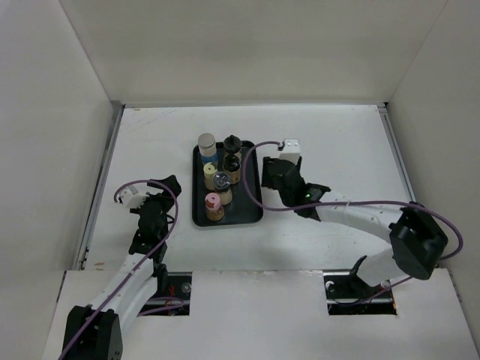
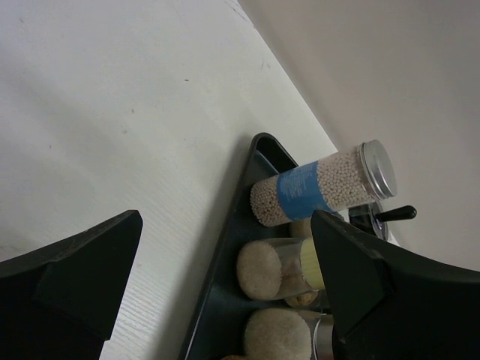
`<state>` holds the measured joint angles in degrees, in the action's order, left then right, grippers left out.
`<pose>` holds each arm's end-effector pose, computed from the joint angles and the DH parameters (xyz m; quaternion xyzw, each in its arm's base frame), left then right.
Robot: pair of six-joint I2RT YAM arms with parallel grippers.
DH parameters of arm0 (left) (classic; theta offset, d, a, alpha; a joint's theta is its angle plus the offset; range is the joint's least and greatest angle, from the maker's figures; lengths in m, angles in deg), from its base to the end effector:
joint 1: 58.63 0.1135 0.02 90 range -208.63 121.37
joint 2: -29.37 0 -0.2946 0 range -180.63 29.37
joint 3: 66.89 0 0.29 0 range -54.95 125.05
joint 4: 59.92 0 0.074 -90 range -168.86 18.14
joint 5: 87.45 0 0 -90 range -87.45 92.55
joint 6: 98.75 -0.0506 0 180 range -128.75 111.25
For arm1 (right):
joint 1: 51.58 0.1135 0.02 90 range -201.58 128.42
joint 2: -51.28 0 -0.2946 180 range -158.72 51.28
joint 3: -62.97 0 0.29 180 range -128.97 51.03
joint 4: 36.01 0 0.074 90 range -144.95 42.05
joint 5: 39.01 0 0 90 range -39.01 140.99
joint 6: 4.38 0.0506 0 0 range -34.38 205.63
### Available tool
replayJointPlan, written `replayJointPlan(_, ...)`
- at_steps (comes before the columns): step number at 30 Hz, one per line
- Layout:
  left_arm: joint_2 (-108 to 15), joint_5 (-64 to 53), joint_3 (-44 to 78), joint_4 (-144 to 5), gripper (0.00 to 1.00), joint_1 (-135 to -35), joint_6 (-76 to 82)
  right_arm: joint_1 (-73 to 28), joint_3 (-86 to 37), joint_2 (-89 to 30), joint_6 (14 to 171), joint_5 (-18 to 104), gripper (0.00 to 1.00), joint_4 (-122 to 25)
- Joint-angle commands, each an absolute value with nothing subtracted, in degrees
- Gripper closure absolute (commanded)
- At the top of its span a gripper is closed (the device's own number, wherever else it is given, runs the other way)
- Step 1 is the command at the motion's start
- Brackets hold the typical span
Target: Organize the condiment bottles
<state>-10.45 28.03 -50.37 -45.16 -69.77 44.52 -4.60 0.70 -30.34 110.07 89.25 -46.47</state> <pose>0.1793 -0.0131 0.1697 -0.3999 0.6380 -0.1978 0.6276 0.2613 0.2341 0.2523 0.0015 0.8338 0.0463 0.5502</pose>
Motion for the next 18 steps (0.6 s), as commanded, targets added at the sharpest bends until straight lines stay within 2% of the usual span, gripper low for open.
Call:
replayJointPlan(1,-10.19,28.57,-49.85,-43.91,0.00,-69.22,43.81,0.39,-5.65,-34.75,109.00,87.38,0.49,-36.97)
replayJointPlan(10,-11.41,29.53,-49.24,-46.81,0.00,-67.46,44.07,7.17,-10.50,-47.32,109.79,84.30,0.46,-33.62)
replayJointPlan(14,-15.10,28.75,-48.28,-46.99,0.00,-66.67,44.86,7.44,-9.80,-48.38,110.32,85.44,0.36,-33.10)
replayJointPlan(18,-17.12,28.83,-47.31,-47.87,0.00,-66.49,44.95,7.44,-8.04,-46.46,110.41,85.88,0.16,-33.01)
